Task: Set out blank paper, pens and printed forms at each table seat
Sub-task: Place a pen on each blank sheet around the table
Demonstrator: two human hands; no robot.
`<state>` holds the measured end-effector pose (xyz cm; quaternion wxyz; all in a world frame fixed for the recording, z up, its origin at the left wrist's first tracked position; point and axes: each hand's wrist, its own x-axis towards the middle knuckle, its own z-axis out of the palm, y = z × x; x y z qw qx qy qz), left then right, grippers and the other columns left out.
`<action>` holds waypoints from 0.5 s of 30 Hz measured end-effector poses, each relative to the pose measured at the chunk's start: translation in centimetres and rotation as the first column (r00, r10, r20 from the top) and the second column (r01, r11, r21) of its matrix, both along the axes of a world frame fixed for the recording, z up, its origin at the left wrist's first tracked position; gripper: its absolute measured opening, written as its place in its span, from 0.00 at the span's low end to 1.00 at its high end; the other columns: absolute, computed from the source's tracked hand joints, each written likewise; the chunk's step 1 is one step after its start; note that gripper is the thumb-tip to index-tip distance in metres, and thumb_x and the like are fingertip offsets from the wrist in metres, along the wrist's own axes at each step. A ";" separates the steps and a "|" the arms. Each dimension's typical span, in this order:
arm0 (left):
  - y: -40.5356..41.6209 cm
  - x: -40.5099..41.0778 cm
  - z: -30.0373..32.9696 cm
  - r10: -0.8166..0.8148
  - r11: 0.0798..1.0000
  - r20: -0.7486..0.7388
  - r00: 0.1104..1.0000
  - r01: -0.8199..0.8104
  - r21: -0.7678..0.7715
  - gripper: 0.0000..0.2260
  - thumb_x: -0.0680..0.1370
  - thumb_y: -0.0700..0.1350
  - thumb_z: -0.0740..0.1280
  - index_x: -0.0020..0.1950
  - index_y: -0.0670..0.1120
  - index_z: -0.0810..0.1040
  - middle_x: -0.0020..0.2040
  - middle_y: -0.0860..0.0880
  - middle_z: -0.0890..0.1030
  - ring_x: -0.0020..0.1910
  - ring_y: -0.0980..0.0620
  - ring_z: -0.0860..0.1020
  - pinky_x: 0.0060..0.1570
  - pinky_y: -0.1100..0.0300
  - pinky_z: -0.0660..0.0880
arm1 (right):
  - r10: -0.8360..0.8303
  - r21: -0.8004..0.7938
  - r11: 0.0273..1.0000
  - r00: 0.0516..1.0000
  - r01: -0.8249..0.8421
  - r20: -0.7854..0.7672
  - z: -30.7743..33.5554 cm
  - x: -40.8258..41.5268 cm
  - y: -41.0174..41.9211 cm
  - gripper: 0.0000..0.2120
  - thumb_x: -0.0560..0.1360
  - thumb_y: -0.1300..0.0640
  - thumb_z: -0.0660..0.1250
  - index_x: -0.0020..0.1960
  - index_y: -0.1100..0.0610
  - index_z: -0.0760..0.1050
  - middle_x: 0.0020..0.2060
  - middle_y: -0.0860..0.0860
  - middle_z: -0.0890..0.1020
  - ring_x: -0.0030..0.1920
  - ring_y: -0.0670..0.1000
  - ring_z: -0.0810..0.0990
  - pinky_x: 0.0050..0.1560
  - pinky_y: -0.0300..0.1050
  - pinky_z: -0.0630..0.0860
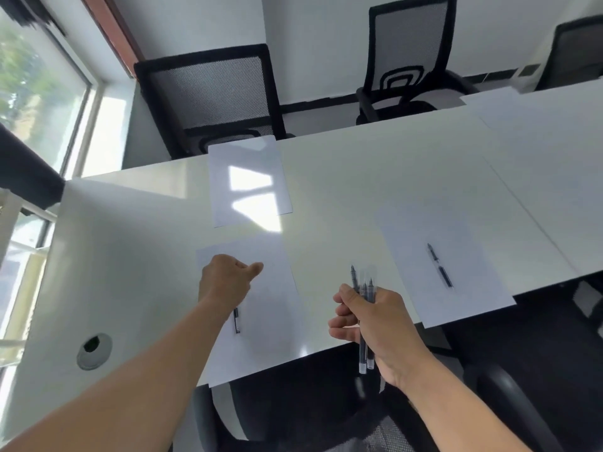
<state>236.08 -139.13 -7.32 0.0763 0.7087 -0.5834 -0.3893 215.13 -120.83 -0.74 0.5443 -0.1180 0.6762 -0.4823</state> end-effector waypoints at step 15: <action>7.0 -14.4 21.5 -0.153 0.960 -0.182 0.971 0.102 -0.262 0.22 0.80 0.53 0.76 0.33 0.40 0.79 0.35 0.47 0.86 0.42 0.39 0.87 0.44 0.52 0.83 | -0.108 -0.213 0.973 0.991 0.088 -0.084 13.0 -10.3 7.9 0.12 0.86 0.54 0.70 0.53 0.63 0.85 0.36 0.56 0.81 0.35 0.55 0.85 0.41 0.51 0.86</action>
